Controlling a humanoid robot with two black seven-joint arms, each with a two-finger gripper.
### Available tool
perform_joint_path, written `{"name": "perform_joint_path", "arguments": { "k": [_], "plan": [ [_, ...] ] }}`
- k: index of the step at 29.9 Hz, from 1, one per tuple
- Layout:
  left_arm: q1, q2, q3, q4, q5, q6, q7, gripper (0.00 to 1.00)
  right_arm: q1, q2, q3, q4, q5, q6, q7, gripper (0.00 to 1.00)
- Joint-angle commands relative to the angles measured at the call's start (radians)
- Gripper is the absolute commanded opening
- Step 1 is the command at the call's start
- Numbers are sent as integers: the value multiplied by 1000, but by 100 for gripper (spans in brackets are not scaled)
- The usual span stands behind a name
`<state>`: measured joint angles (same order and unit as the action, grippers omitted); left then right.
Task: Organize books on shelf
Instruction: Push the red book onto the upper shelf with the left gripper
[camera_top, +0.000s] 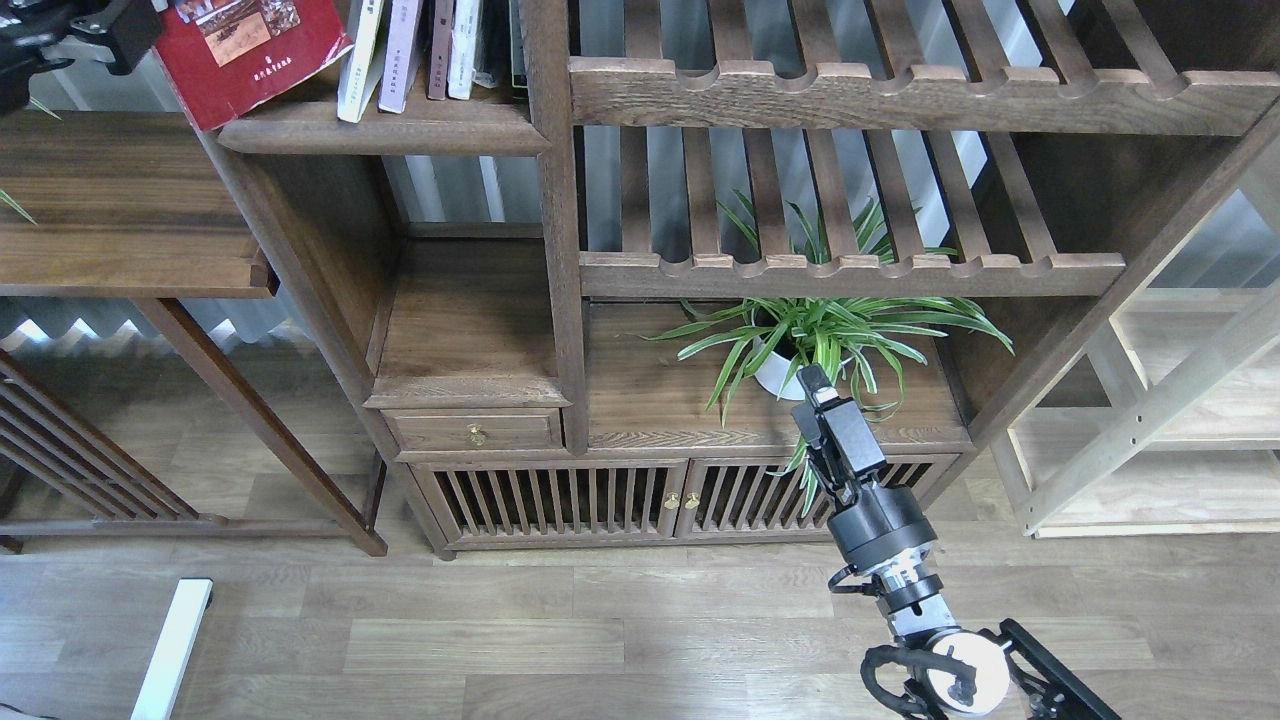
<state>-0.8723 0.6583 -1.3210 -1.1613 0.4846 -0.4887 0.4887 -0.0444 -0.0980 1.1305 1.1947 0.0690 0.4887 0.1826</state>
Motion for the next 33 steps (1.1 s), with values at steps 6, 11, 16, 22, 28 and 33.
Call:
{"name": "perform_joint_path", "arguments": {
  "k": [6,11,16,22,28,33],
  "plan": [
    [-122,-65,89,98,3,0,0,3,0,3,0,0,0,0,0,99],
    [-162,-94,131,117,22,0,0,3,0,1,0,0,2,0,0,99],
    [-168,-108,137,117,40,0,0,3,-2,0,2,0,3,0,2,99],
    [-198,-120,144,127,60,0,0,3,-2,0,3,0,8,0,2,99],
    [-246,-138,190,175,60,0,0,4,-2,0,3,0,8,0,2,99],
    [-244,-154,209,210,62,0,0,8,-17,0,3,0,8,0,2,99]
  ]
}}
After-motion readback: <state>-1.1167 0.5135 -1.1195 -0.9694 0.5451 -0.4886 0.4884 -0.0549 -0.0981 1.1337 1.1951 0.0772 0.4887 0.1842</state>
